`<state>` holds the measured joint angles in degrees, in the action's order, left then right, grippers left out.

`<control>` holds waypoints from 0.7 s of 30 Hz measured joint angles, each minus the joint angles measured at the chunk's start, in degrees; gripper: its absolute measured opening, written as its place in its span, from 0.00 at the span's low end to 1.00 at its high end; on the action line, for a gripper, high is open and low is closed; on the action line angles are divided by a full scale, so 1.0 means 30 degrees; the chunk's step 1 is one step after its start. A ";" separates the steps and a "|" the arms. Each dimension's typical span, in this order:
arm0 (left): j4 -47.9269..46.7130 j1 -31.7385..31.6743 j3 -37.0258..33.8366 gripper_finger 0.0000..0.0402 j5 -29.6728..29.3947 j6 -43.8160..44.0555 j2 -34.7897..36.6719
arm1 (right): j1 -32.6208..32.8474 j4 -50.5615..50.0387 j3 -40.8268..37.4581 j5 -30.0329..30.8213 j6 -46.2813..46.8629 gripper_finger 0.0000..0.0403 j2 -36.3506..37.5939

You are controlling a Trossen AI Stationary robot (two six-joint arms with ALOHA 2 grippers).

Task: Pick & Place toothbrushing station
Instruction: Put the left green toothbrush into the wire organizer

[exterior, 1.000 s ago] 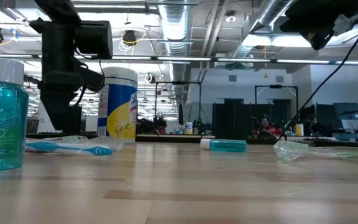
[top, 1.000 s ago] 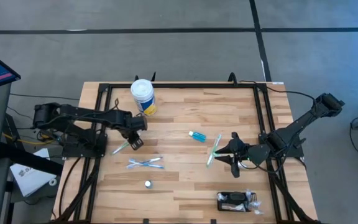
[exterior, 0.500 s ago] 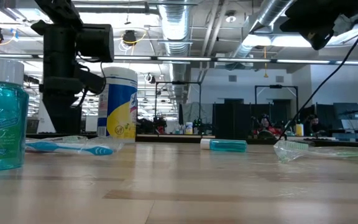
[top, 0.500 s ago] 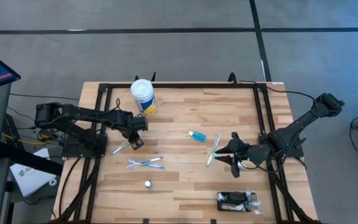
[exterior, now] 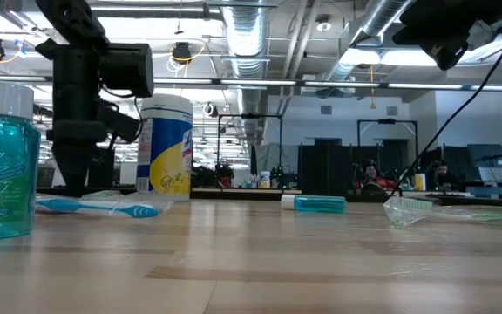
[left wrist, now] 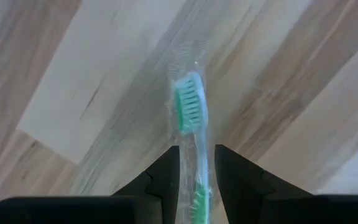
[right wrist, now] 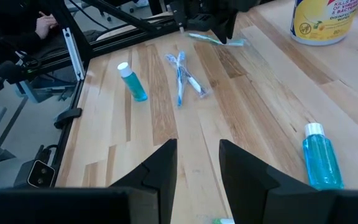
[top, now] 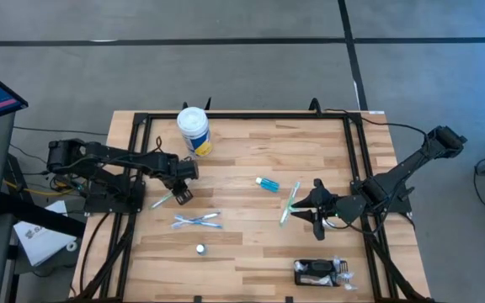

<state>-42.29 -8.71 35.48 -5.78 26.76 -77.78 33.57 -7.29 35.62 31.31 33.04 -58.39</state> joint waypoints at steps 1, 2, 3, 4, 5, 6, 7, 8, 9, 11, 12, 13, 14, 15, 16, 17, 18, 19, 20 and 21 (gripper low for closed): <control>0.0078 0.0000 -0.0092 0.24 -0.0117 0.0003 0.0000 | 0.0006 -0.0003 0.0000 0.0000 0.0000 0.27 0.0003; 0.0324 0.0000 -0.0164 0.24 -0.0143 0.0000 0.0000 | 0.0006 0.0001 0.0000 0.0000 0.0000 0.27 -0.0001; 0.0565 0.0000 -0.0202 0.24 -0.0145 0.0000 0.0000 | 0.0006 0.0001 0.0000 0.0000 0.0000 0.27 0.0006; 0.0707 0.0003 -0.0217 0.24 -0.0147 0.0000 0.0000 | 0.0006 0.0001 0.0000 0.0000 0.0000 0.27 0.0005; 0.0866 0.0041 -0.0218 0.24 -0.0154 0.0000 0.0000 | 0.0006 0.0001 0.0000 0.0000 0.0000 0.27 -0.0001; 0.1104 0.0082 -0.0224 0.24 -0.0154 0.0000 0.0000 | 0.0006 0.0001 0.0000 0.0000 0.0000 0.27 -0.0001; 0.1314 0.0122 -0.0224 0.24 -0.0154 -0.0034 0.0000 | 0.0006 -0.0005 0.0000 0.0000 0.0000 0.27 0.0004; 0.1463 0.0152 -0.0224 0.24 -0.0156 -0.0314 0.0000 | 0.0006 -0.0005 0.0000 0.0000 0.0000 0.27 -0.0001; 0.1529 0.0205 -0.0224 0.24 -0.0164 -0.0456 0.0000 | 0.0006 -0.0003 0.0000 0.0000 0.0000 0.27 -0.0001; 0.1573 0.0233 -0.0224 0.24 -0.0380 -0.0648 0.0000 | 0.0006 0.0001 0.0000 0.0000 0.0000 0.27 -0.0001; 0.1577 0.0233 -0.0224 0.24 -0.0548 -0.0656 0.0000 | 0.0006 0.0001 0.0000 0.0000 0.0000 0.27 -0.0001; 0.1590 0.0233 -0.0224 0.24 -0.0701 -0.0660 -0.0006 | 0.0006 -0.0005 0.0000 0.0000 0.0000 0.27 0.0005; 0.1619 0.0233 -0.0222 0.24 -0.0817 -0.0654 -0.0101 | 0.0006 -0.0004 0.0000 0.0000 0.0000 0.27 0.0007; 0.1677 0.0233 -0.0217 0.24 -0.0928 -0.0654 -0.0250 | 0.0006 0.0001 0.0000 0.0000 0.0000 0.27 -0.0001; 0.1646 0.0233 -0.0217 0.24 -0.0934 -0.0648 -0.0440 | 0.0006 -0.0003 0.0000 0.0000 0.0000 0.27 0.0003; 0.1725 0.0233 -0.0217 0.24 -0.0934 -0.0648 -0.0743 | 0.0006 -0.0003 0.0000 0.0000 0.0000 0.27 -0.0001; 0.1839 0.0233 -0.0152 0.24 -0.0927 -0.0620 -0.1113 | 0.0006 -0.0002 0.0000 0.0000 0.0000 0.27 0.0004; 0.1868 0.0240 -0.0109 0.24 -0.0927 -0.0630 -0.1513 | 0.0006 -0.0007 0.0000 0.0000 0.0000 0.27 0.0001; 0.1801 0.0254 -0.0109 0.24 -0.0919 -0.0638 -0.1936 | 0.0006 0.0001 0.0000 0.0000 0.0000 0.27 0.0003; 0.1724 0.0255 0.0009 0.24 -0.0924 -0.0654 -0.2308 | 0.0006 0.0000 0.0000 0.0000 0.0000 0.27 -0.0001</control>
<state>-37.12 -7.94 35.51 -8.55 24.80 -84.70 33.58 -7.29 35.62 31.31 33.04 -58.39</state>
